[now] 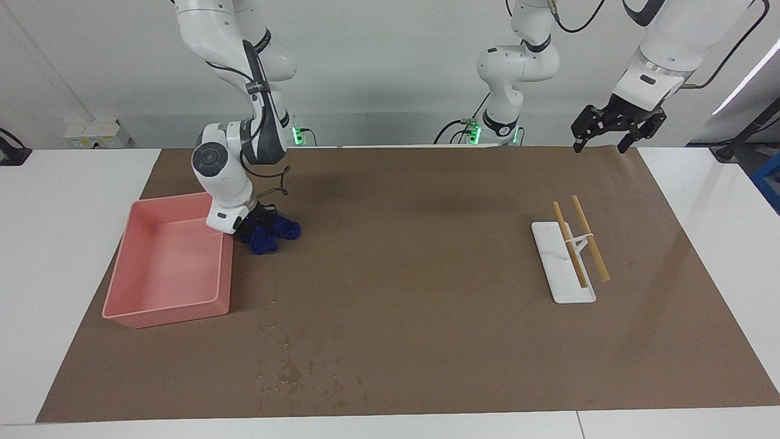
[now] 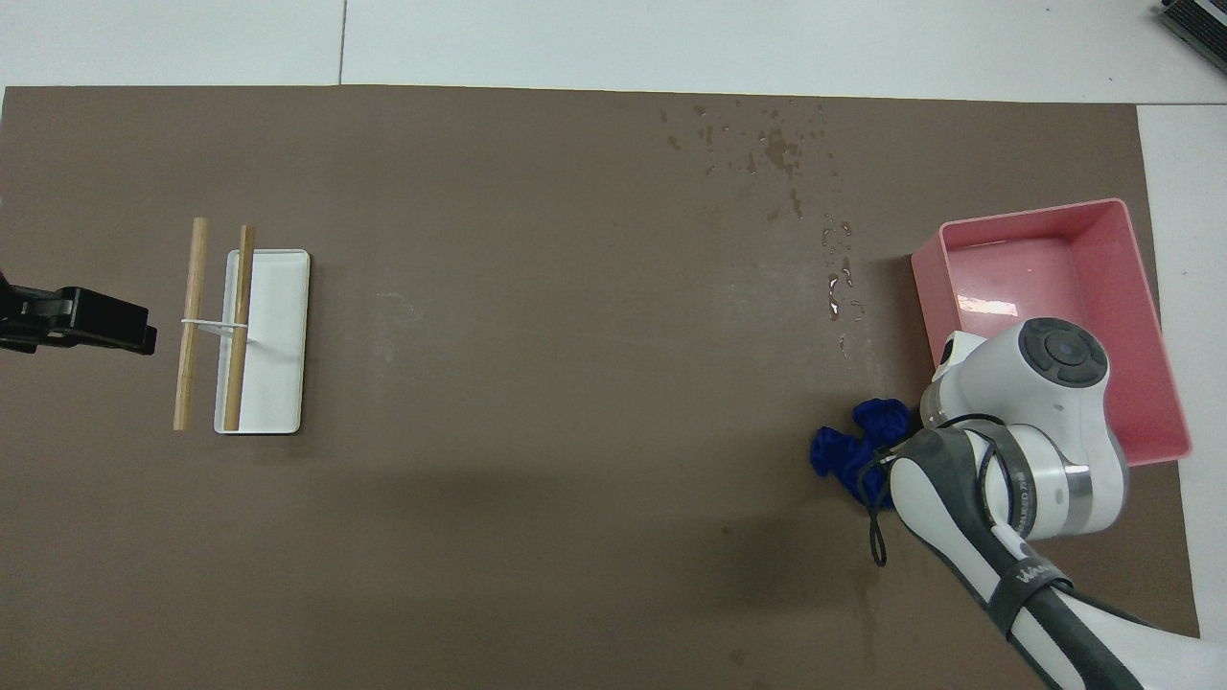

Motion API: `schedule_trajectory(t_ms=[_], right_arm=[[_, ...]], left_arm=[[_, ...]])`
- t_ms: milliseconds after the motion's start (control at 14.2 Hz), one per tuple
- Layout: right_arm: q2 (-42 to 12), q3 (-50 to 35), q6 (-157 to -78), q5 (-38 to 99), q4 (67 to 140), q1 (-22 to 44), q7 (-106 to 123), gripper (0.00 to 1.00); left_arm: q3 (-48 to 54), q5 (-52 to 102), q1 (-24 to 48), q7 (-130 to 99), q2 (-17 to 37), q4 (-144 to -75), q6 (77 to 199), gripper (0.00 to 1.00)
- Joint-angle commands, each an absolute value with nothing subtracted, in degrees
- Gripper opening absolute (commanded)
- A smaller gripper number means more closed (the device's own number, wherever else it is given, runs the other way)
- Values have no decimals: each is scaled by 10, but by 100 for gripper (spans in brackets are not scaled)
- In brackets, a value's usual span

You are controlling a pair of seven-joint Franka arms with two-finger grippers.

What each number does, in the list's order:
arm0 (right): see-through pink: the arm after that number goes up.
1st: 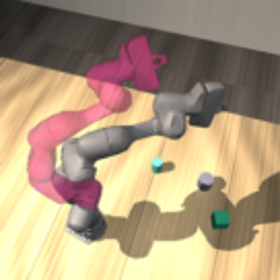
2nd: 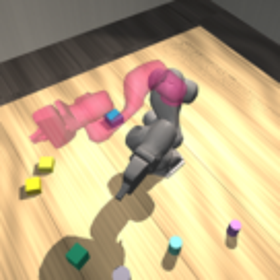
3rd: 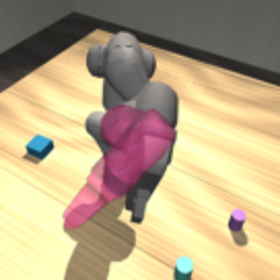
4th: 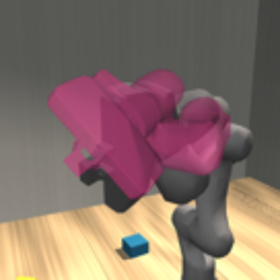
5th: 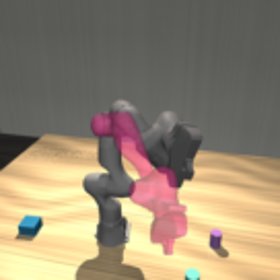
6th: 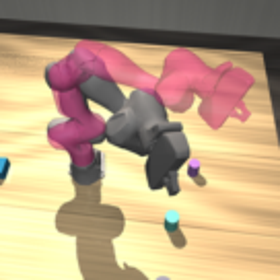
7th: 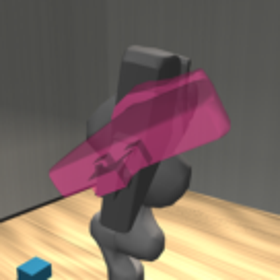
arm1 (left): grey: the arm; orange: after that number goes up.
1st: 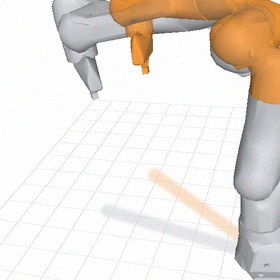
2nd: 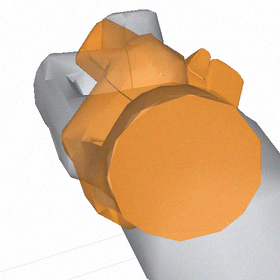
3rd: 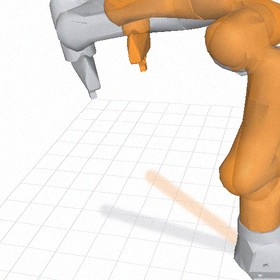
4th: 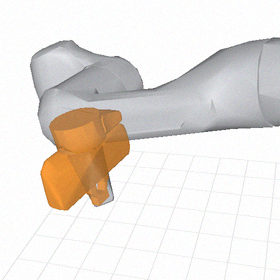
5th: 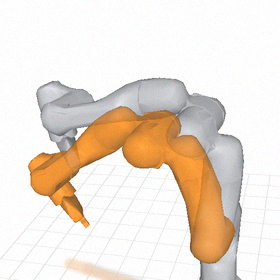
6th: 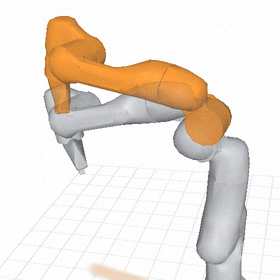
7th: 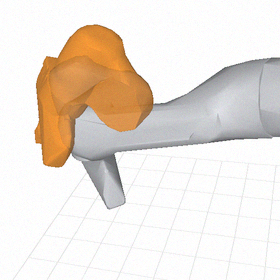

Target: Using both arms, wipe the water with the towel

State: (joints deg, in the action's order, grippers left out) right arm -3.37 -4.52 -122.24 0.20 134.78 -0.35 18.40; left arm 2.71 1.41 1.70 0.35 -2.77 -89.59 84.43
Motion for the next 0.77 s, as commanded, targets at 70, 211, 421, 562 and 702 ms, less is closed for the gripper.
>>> schedule_trajectory(t_ms=[70,211,421,562,702], right_arm=[[-45,-51,-1207,15,1430,-4,172,0],[-37,-51,-1197,15,1443,-4,163,0],[-28,-51,-1178,15,1457,-4,161,0],[-23,-51,-1166,16,1462,-4,161,0],[-18,-51,-1157,18,1476,-4,160,0]], left_arm=[[30,12,16,2,-40,-911,844,100],[29,12,12,2,-43,-917,844,100],[29,12,12,2,-43,-917,844,100],[29,12,15,2,-43,-917,845,100],[29,12,15,2,-43,-917,844,100]])
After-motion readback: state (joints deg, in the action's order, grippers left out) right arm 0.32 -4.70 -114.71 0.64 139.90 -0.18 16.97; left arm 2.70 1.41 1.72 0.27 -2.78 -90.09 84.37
